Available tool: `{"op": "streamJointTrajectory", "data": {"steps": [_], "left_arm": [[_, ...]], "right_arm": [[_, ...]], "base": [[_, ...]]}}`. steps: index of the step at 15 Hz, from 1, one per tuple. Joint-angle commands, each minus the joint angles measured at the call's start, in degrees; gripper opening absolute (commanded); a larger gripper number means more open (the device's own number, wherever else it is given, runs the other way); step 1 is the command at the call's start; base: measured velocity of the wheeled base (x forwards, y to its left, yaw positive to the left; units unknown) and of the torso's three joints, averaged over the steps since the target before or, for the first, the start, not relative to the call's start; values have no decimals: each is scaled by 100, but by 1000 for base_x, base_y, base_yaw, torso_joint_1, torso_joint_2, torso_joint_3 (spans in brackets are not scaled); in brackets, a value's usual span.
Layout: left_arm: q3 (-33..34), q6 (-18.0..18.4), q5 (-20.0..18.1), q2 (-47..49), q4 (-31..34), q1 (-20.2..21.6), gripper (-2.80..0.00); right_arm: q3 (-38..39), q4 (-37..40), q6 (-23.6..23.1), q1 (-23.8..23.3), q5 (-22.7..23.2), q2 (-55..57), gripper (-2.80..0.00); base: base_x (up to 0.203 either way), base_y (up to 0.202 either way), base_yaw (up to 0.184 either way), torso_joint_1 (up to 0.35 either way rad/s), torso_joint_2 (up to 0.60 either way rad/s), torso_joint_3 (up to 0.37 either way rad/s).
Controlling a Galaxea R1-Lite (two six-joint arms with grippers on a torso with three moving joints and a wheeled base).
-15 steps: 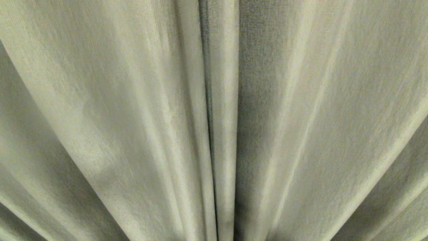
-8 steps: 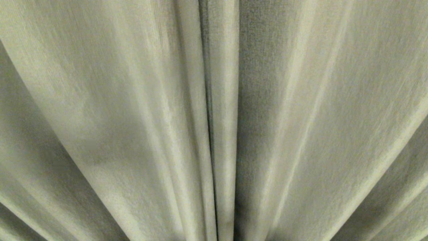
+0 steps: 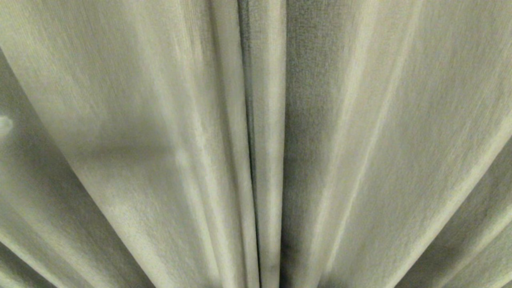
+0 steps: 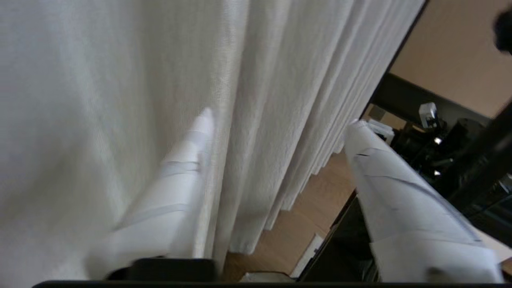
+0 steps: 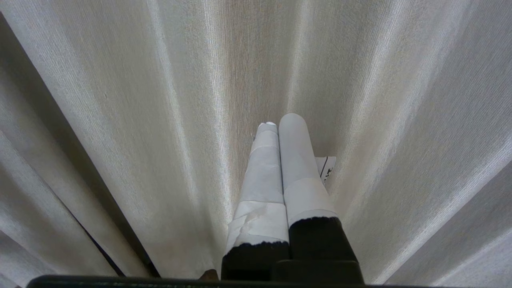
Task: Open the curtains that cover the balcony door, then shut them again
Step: Pull the outer curtains open on both sides
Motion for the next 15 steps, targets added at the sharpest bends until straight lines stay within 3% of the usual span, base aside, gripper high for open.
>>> {"op": "streamJointTrajectory", "data": {"steps": [1,3,5,6,8,9,10,13,15], "left_arm": [[-340,36,114,471,126,-155,0],[-622,127,680,827,148,-787,0],[-883,208,1781,1180,142,-1904,0],[-1028,222,2535,1375,132,-2562,0],[-1452,225,4660,1887,119,-3884,0],[-1728,226,5523,2163,114,-4349,0],[-2056,233,6132,2410,113,-4660,0],[-2259,328,7200,2633,115,-4794,0],[-2349,541,8194,2726,127,-4996,0]], "right_arm": [[1,4,-2,4,0,9,-280],[1,-4,6,4,0,9,-280],[1,4,-2,4,0,9,-280],[1,-5,-2,4,0,9,-280],[1,4,-2,4,0,9,-280],[1,4,-2,4,0,9,-280],[1,-5,-2,4,0,9,-280],[1,-4,-2,4,0,9,-280],[1,-4,-2,4,0,9,-280]], "base": [[0,0,0,0,0,0],[0,0,0,0,0,0],[0,0,0,0,0,0],[0,0,0,0,0,0],[0,0,0,0,0,0],[0,0,0,0,0,0],[0,0,0,0,0,0],[0,0,0,0,0,0],[0,0,0,0,0,0]]}}
